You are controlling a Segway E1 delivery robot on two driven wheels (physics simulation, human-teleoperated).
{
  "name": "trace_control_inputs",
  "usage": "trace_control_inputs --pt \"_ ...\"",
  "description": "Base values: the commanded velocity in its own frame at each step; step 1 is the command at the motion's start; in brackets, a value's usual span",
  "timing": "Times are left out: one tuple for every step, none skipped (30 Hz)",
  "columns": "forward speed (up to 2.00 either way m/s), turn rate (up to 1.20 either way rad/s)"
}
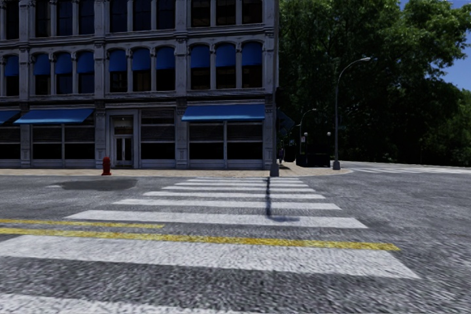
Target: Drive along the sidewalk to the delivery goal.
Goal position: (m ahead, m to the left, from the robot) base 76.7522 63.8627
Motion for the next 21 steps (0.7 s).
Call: trace_control_inputs --pt "2.0 0.0" --pt "2.0 0.0" --pt "2.0 0.0" --pt "2.0 0.0" --pt "2.0 0.0" --pt "2.0 0.0" --pt "2.0 0.0" --pt "2.0 0.0" --pt "2.0 0.0" --pt "2.0 0.0" --pt "2.0 0.0" --pt "2.0 0.0" --pt "2.0 0.0" --pt "2.0 0.0" --pt "2.0 0.0" --pt "2.0 0.0" --pt "2.0 0.0" --pt "2.0 0.0" --pt "2.0 0.0" --pt "2.0 0.0" --pt "2.0 0.0"
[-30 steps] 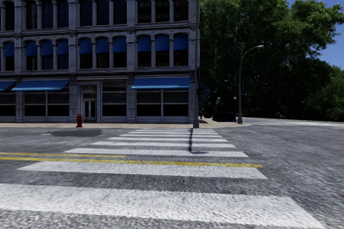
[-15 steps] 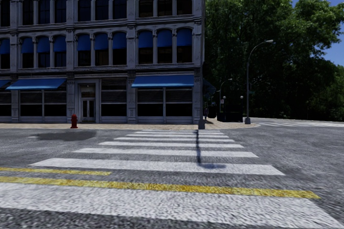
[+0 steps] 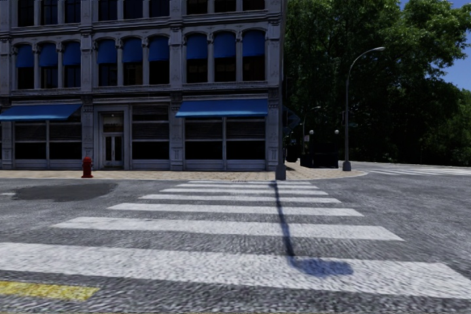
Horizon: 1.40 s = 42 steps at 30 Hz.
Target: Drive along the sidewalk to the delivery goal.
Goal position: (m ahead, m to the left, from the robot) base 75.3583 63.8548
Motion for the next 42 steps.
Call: trace_control_inputs --pt "2.0 0.0" --pt "2.0 0.0" --pt "2.0 0.0" --pt "2.0 0.0" --pt "2.0 0.0" --pt "2.0 0.0" --pt "2.0 0.0" --pt "2.0 0.0" --pt "2.0 0.0" --pt "2.0 0.0" --pt "2.0 0.0" --pt "2.0 0.0" --pt "2.0 0.0" --pt "2.0 0.0" --pt "2.0 0.0" --pt "2.0 0.0" --pt "2.0 0.0" --pt "2.0 0.0" --pt "2.0 0.0" --pt "2.0 0.0" --pt "2.0 0.0" --pt "2.0 0.0" --pt "2.0 0.0" --pt "2.0 0.0" --pt "2.0 0.0" --pt "2.0 0.0" --pt "2.0 0.0" --pt "2.0 0.0" --pt "2.0 0.0" --pt "2.0 0.0" --pt "2.0 0.0" --pt "2.0 0.0" --pt "2.0 0.0" --pt "2.0 0.0" --pt "2.0 0.0" --pt "2.0 0.0" --pt "2.0 0.0" --pt "2.0 0.0" --pt "2.0 0.0" --pt "2.0 0.0" --pt "2.0 0.0" --pt "2.0 0.0"
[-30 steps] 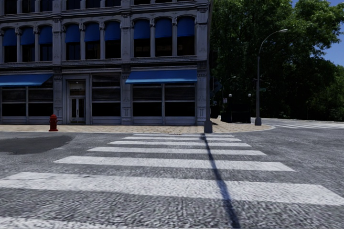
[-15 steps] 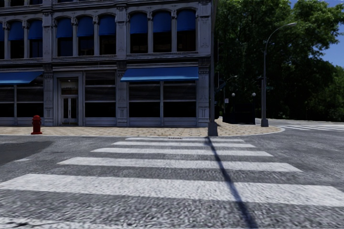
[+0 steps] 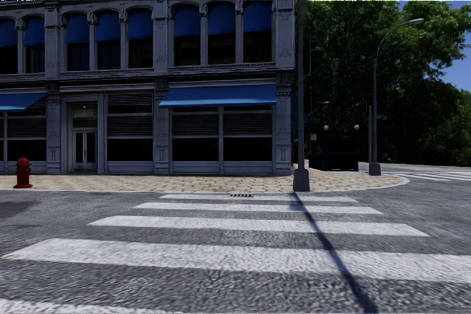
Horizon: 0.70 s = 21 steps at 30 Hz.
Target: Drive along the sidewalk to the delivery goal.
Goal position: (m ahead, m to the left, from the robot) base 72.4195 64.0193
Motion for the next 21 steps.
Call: trace_control_inputs --pt "2.0 0.0" --pt "2.0 0.0" --pt "2.0 0.0" --pt "2.0 0.0" --pt "2.0 0.0" --pt "2.0 0.0" --pt "2.0 0.0" --pt "2.0 0.0" --pt "2.0 0.0" --pt "2.0 0.0" --pt "2.0 0.0" --pt "2.0 0.0" --pt "2.0 0.0" --pt "2.0 0.0" --pt "2.0 0.0" --pt "2.0 0.0" --pt "2.0 0.0" --pt "2.0 0.0" --pt "2.0 0.0" --pt "2.0 0.0" --pt "2.0 0.0"
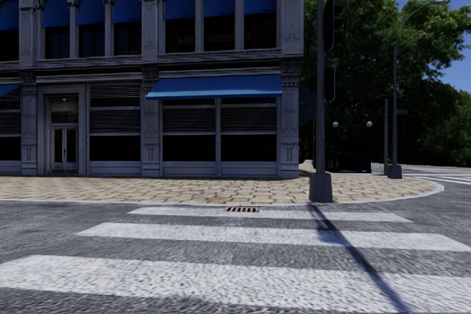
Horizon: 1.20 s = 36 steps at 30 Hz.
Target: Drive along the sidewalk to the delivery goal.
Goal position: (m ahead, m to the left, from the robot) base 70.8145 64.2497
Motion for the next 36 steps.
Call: trace_control_inputs --pt "2.0 0.0" --pt "2.0 0.0" --pt "2.0 0.0" --pt "2.0 0.0" --pt "2.0 0.0" --pt "2.0 0.0" --pt "2.0 0.0" --pt "2.0 0.0" --pt "2.0 0.0" --pt "2.0 0.0" --pt "2.0 0.0" --pt "2.0 0.0" --pt "2.0 0.0" --pt "2.0 0.0" --pt "2.0 0.0" --pt "2.0 0.0" --pt "2.0 0.0" --pt "2.0 0.0" --pt "2.0 0.0" --pt "2.0 0.0" --pt "2.0 0.0" --pt "2.0 0.0" --pt "2.0 0.0" --pt "2.0 0.0" --pt "2.0 0.0" --pt "2.0 0.0" --pt "2.0 0.0" --pt "2.0 0.0" --pt "2.0 0.0" --pt "2.0 0.0" --pt "2.0 0.0" --pt "2.0 0.0" --pt "2.0 0.0" --pt "2.0 0.0" --pt "2.0 0.0" --pt "2.0 0.0"
